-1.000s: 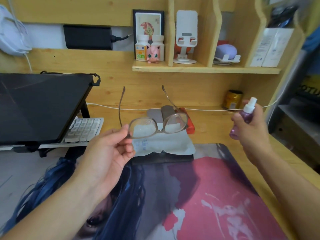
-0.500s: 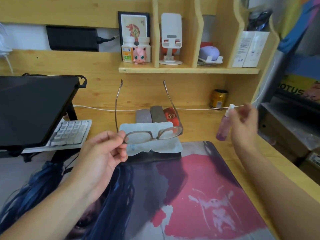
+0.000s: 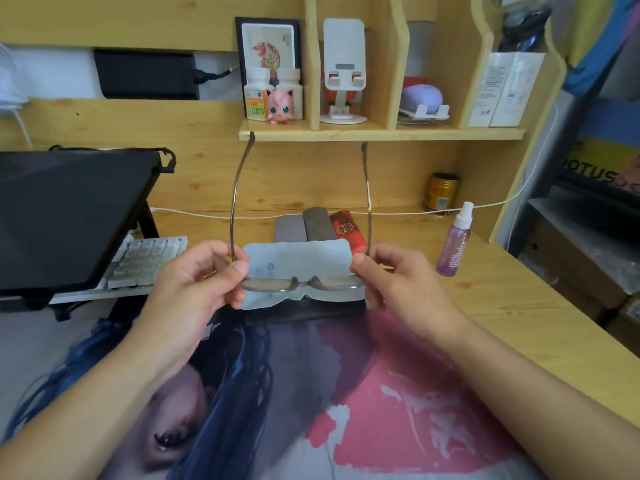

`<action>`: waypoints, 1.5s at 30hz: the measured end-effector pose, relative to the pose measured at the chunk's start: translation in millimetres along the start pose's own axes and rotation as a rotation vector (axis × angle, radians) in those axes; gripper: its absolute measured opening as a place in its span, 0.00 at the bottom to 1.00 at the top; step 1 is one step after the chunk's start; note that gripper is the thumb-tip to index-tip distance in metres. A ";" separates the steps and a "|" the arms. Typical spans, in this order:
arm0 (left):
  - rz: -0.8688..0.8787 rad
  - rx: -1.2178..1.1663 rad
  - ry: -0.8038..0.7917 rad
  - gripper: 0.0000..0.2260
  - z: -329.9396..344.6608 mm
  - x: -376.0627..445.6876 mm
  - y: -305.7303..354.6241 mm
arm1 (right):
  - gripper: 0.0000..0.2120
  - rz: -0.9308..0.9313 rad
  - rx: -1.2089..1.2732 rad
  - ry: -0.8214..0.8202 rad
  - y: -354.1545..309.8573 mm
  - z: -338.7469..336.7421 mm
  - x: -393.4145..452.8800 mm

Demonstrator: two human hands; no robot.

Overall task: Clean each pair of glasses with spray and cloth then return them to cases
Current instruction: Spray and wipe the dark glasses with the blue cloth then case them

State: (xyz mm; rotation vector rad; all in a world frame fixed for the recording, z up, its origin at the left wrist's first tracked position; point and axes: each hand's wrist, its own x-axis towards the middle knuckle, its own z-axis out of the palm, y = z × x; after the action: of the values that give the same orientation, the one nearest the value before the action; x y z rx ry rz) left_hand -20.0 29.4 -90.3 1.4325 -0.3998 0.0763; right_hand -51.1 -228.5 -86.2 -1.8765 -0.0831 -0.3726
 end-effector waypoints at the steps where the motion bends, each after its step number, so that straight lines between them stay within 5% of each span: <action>1: -0.011 0.066 -0.014 0.08 -2.3 0.6 -0.9 | 0.14 -0.001 -0.003 0.013 1.2 -1.2 0.3; 12: 0.298 0.393 0.307 0.11 -6.1 6.0 -7.0 | 0.12 -0.086 -0.040 -0.066 4.5 -3.1 1.1; 16: 0.413 0.429 0.251 0.13 -21.2 9.3 -8.0 | 0.10 0.067 -0.250 0.194 29.0 -21.4 24.4; 22: 0.465 0.439 0.079 0.07 -4.8 -1.5 -9.0 | 0.11 0.307 -0.257 0.079 37.0 -12.7 51.0; 31: 0.487 0.451 0.015 0.02 -1.2 -3.2 -12.2 | 0.10 0.374 -0.367 0.008 31.9 11.3 88.1; 45: 0.487 0.435 0.011 0.05 0.3 -4.9 -12.8 | 0.04 0.235 -0.039 0.079 -5.4 1.5 82.4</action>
State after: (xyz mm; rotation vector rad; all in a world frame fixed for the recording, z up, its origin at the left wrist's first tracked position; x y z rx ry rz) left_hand -20.9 28.1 -103.8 1.7301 -0.7504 0.5950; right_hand 26.0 -235.7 -57.3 -1.8828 0.1978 -0.2879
